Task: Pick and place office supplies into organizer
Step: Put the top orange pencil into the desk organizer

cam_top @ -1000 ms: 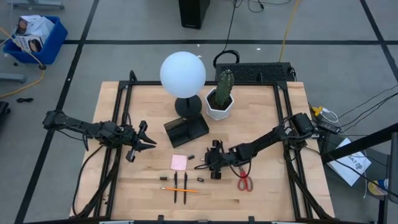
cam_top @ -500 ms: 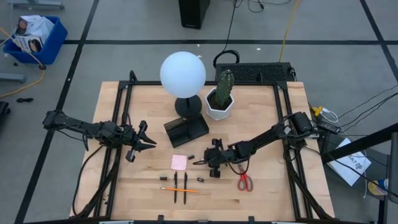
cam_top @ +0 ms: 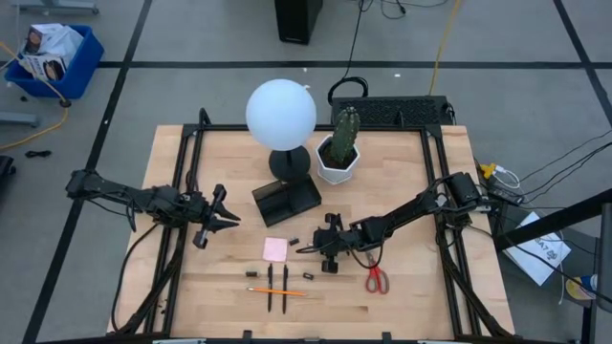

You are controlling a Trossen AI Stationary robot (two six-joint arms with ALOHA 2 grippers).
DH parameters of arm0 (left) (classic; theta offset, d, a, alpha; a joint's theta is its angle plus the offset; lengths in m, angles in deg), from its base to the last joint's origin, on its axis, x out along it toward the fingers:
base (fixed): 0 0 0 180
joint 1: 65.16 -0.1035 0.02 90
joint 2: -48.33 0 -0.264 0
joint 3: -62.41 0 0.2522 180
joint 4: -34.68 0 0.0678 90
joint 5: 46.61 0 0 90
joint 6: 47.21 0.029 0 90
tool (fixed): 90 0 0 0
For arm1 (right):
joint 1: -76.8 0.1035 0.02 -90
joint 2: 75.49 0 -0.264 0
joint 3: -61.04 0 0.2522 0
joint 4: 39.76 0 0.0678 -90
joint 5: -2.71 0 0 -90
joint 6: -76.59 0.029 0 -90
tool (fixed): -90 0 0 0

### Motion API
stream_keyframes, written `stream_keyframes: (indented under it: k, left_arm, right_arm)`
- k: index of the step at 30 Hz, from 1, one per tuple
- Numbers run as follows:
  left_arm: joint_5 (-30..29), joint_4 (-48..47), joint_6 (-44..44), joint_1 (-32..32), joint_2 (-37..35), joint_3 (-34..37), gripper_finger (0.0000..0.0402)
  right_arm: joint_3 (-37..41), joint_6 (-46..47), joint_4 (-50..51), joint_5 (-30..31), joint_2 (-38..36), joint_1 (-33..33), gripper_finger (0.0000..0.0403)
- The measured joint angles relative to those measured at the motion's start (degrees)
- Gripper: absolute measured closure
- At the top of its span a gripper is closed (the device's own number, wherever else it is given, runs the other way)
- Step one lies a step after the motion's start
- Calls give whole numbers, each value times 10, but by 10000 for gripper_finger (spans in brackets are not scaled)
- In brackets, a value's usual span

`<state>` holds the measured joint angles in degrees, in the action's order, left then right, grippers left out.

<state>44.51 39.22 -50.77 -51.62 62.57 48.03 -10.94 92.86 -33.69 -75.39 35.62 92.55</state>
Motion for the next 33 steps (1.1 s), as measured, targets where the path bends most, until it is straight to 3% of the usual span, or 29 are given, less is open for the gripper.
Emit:
stream_keyframes:
  k: [9,14,20,24,33]
  left_arm:
    - [-8,36,0,0,0,0,339]
    - [-74,60,0,0,0,0,339]
    - [-111,63,-10,0,0,0,339]
    - [-182,78,0,0,0,0,339]
    - [-163,77,-41,0,0,0,339]
  right_arm:
    - [1,-8,-25,5,0,-2,384]
    - [1,-9,-52,14,0,-4,379]
    - [1,-19,-73,15,0,-4,382]
    - [1,-38,-115,15,0,-6,383]
    - [1,-81,-229,16,0,-11,383]
